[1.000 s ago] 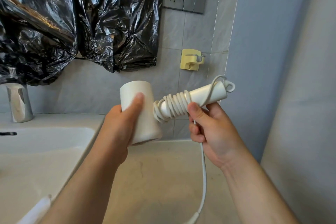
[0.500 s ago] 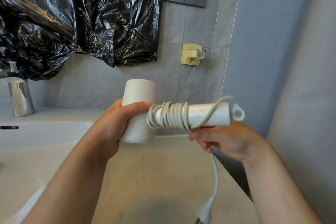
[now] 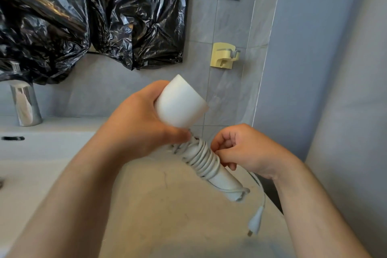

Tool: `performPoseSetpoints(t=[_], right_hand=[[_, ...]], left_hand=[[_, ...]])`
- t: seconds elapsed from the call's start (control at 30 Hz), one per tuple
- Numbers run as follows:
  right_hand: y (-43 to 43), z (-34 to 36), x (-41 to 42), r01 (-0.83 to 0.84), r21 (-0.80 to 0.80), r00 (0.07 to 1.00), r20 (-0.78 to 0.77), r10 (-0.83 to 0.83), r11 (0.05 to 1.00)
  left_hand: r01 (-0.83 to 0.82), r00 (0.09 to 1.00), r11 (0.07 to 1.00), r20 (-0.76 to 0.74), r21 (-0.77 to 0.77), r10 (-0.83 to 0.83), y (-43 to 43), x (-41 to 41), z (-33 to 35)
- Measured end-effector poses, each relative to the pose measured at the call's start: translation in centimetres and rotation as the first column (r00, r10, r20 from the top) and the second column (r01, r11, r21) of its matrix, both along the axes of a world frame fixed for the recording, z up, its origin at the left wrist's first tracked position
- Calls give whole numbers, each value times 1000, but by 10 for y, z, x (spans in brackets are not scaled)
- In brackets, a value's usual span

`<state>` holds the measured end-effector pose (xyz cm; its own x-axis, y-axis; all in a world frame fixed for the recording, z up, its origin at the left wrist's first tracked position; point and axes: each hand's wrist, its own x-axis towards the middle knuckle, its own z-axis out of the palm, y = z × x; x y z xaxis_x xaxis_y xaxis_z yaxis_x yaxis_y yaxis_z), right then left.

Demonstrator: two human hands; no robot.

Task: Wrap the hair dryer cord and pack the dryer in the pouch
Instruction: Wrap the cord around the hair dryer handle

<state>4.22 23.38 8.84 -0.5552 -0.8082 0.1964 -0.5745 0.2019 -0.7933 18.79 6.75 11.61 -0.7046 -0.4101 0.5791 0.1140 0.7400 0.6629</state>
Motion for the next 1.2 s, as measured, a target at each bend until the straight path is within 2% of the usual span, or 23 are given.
performPoseSetpoints(t=[0.07, 0.17, 0.27, 0.37, 0.47, 0.57, 0.67, 0.8, 0.93, 1.0, 1.1, 1.2], right_hand=[[-4, 0, 0, 107, -1, 989, -105, -106, 994], [-10, -2, -6, 293, -105, 923, -226, -310, 950], [-11, 2, -4, 404, -214, 863, -232, -448, 889], [-10, 8, 4, 411, -284, 855, -211, -474, 867], [-15, 12, 17, 373, -449, 902, -28, -430, 812], [-17, 16, 32, 288, -612, 954, 252, -164, 736], [-12, 19, 38, 150, -646, 958, 282, 52, 749], [-14, 16, 38, 61, -663, 945, 280, 171, 746], [-23, 6, 30, 164, -703, 936, 332, 116, 692], [-24, 2, 24, 177, -688, 931, 349, 106, 704], [-23, -1, 21, 147, -612, 974, 228, -5, 777], [-17, 4, 19, 133, -641, 990, 128, -66, 756]], left_hand=[[-70, 997, 995, -20, -74, 69, 4, -3, -1], [-157, 984, 979, -100, -129, 144, 10, -5, -2], [-213, 961, 965, -210, -155, 179, 17, -5, -2], [-295, 920, 946, -307, -135, 243, 18, -8, -3], [-295, 859, 955, -430, 31, 279, 14, -12, -7], [-212, 794, 942, -516, 261, 322, 4, -18, -10], [-49, 754, 900, -575, 434, 318, -6, -25, -15], [90, 768, 796, -550, 598, 327, -10, -33, -20], [136, 834, 705, -464, 696, 297, -11, -41, -26], [164, 867, 665, -428, 729, 256, -11, -42, -28], [210, 925, 581, -353, 786, 143, -9, -39, -27], [209, 972, 532, -235, 820, -18, -7, -36, -25]])
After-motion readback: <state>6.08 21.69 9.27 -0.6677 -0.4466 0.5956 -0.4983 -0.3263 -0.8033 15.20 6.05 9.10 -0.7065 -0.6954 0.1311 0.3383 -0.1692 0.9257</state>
